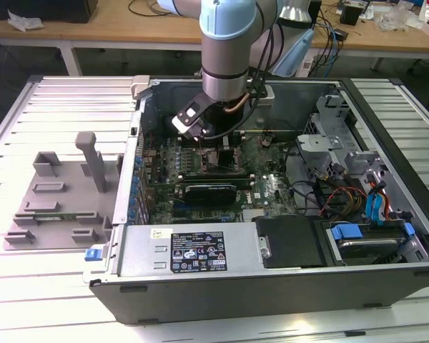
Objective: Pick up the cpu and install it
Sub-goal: 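Place the cpu into insertion slot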
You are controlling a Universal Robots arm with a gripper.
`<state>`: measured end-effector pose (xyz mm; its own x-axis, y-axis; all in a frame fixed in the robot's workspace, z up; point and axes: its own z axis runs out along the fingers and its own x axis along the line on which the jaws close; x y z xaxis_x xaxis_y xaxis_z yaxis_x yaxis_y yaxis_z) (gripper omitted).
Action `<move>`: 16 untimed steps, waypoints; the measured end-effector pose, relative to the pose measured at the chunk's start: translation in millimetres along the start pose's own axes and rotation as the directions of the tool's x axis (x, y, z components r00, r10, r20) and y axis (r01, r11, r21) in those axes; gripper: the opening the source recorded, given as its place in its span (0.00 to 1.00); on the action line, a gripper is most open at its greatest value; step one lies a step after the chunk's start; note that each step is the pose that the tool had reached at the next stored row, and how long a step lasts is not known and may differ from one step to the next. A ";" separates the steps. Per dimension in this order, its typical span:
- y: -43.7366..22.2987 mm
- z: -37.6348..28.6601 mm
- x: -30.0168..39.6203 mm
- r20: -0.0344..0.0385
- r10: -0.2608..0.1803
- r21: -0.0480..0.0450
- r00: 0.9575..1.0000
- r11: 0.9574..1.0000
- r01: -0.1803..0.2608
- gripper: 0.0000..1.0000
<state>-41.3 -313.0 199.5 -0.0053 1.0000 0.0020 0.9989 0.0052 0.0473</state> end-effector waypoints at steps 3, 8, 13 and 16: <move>0.0 0.8 0.0 0.000 0.000 0.000 1.000 1.000 0.000 0.55; -0.1 1.8 -0.1 0.000 0.000 0.000 1.000 1.000 0.000 0.55; -0.1 2.8 0.0 0.000 0.000 0.000 1.000 1.000 0.000 0.55; -0.1 2.9 0.0 0.000 0.000 0.000 1.000 1.000 0.000 0.55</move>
<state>-41.3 -313.0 196.6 -0.0055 1.0000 0.0021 0.9989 0.0054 0.0472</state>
